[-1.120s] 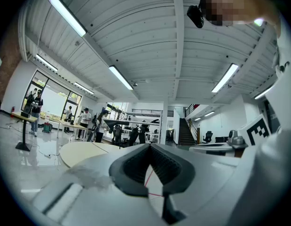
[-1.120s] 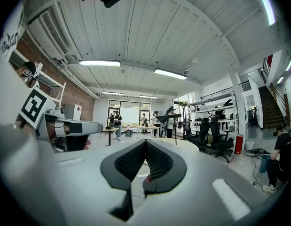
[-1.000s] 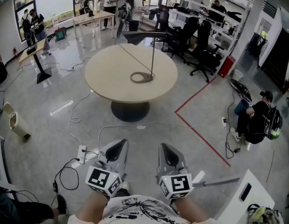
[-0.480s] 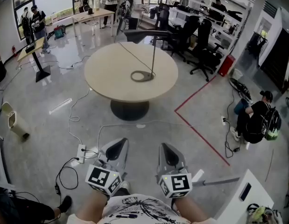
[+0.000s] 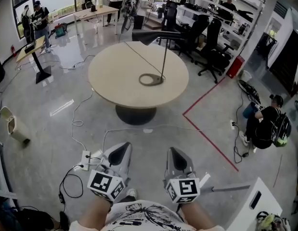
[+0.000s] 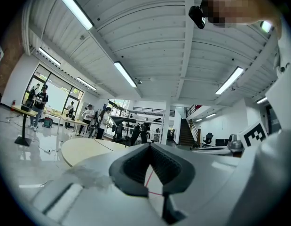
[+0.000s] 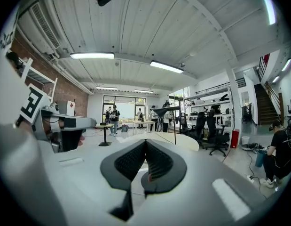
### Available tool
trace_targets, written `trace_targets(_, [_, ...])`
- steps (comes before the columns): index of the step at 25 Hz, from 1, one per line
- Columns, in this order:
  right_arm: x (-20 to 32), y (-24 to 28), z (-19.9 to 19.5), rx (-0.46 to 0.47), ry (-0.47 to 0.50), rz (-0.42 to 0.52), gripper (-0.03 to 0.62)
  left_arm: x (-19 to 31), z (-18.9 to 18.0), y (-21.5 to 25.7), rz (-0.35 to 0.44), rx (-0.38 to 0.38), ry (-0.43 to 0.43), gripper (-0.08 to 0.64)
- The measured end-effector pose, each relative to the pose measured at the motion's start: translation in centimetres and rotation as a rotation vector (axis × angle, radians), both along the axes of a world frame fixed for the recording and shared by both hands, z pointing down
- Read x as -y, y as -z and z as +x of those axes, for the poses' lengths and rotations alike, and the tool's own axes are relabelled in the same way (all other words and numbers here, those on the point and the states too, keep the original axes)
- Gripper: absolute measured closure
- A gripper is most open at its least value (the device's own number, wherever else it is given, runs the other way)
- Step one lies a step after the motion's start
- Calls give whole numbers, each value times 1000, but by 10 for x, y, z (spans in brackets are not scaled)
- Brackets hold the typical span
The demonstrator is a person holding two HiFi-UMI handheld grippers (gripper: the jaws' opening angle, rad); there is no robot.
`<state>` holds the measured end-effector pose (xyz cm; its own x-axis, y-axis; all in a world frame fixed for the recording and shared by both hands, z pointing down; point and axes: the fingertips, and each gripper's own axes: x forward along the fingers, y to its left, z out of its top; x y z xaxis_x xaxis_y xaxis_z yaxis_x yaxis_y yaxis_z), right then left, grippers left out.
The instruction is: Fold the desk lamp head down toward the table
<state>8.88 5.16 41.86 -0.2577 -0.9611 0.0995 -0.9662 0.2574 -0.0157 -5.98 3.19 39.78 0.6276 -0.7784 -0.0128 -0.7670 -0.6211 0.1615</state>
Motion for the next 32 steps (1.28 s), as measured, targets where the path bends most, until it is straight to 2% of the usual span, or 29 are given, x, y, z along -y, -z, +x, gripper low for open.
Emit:
trace_targets(12, [59,-14,-24,-16,-17,-29,584,58,-32,-16,-28,13,3,554])
trace_targets(19, [121,-15,-9,3,12,-20,584,109,-10,-22,-30,34,19,554])
trace_targets(32, [271,4,44,-10,107,16,584,251,27,0,17,12,148,554])
